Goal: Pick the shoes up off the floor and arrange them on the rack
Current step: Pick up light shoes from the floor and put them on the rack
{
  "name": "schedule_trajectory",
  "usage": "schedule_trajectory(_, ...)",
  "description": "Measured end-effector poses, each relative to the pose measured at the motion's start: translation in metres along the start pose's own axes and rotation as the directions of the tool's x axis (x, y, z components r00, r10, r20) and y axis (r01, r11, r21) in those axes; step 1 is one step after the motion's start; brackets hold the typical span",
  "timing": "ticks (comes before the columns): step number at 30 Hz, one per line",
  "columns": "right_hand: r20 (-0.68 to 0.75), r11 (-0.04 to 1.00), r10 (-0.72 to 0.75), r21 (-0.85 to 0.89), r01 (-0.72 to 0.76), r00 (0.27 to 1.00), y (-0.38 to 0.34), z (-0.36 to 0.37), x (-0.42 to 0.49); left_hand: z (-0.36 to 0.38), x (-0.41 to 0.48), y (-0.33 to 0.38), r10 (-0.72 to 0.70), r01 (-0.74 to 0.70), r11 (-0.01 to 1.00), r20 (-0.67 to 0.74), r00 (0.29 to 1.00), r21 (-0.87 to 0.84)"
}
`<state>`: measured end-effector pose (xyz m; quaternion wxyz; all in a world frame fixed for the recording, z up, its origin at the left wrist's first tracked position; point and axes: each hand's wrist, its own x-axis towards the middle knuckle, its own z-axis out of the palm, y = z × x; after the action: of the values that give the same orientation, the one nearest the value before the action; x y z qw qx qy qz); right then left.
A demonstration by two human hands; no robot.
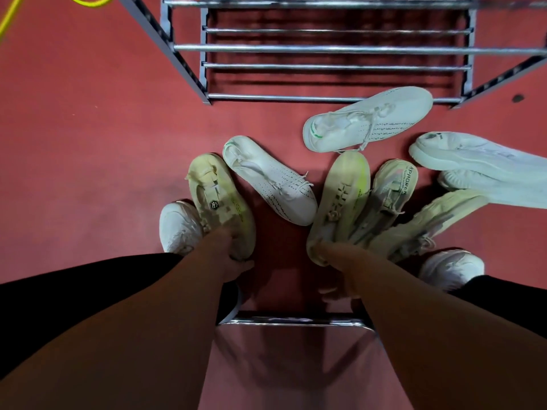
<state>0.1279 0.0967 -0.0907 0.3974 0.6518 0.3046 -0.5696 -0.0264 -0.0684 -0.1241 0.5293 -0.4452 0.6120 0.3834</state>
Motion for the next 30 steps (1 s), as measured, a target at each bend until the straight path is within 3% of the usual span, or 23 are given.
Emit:
schedule_trajectory(2, 0.031, 0.977, 0.015, 0.213, -0.021, 0.999, 0.008, -0.002, 0.014, 0.0, 0.004, -0.004, -0.007, 0.009, 0.998, -0.038, 0.999, 0.066)
schedule_trajectory(5, 0.022, 0.903, -0.036, 0.429, 0.023, 0.999, 0.009, -0.002, 0.022, 0.005, 0.001, -0.006, -0.116, 0.116, 0.993, -0.018, 0.993, -0.011)
schedule_trajectory(8, 0.024, 0.859, -0.059, 0.511, 0.038, 0.998, 0.009, 0.003, 0.014, 0.011, -0.007, -0.005, -0.104, 0.104, 0.994, 0.037, 0.994, 0.018)
schedule_trajectory(13, -0.047, 0.864, -0.16, 0.477, 0.163, 0.986, 0.007, 0.001, -0.028, 0.005, -0.057, 0.001, -0.043, 0.036, 0.997, 0.1, 0.994, 0.068)
schedule_trajectory(19, -0.223, 0.817, -0.302, 0.44, 0.373, 0.927, 0.002, -0.026, -0.111, -0.016, -0.148, 0.015, 0.206, -0.215, 0.971, 0.095, 0.974, 0.104)
schedule_trajectory(22, -0.253, 0.81, -0.37, 0.383, 0.444, 0.894, 0.011, -0.04, -0.163, -0.022, -0.201, 0.014, 0.206, -0.245, 0.952, 0.207, 0.956, 0.186)
schedule_trajectory(27, -0.187, 0.809, -0.54, 0.157, 0.567, 0.821, 0.026, -0.059, -0.242, -0.028, -0.292, 0.01, 0.302, -0.383, 0.829, 0.25, 0.92, 0.408)
schedule_trajectory(30, -0.189, 0.759, -0.628, 0.063, 0.648, 0.755, 0.038, -0.078, -0.295, -0.028, -0.334, 0.014, 0.371, -0.469, 0.769, 0.294, 0.881, 0.435)
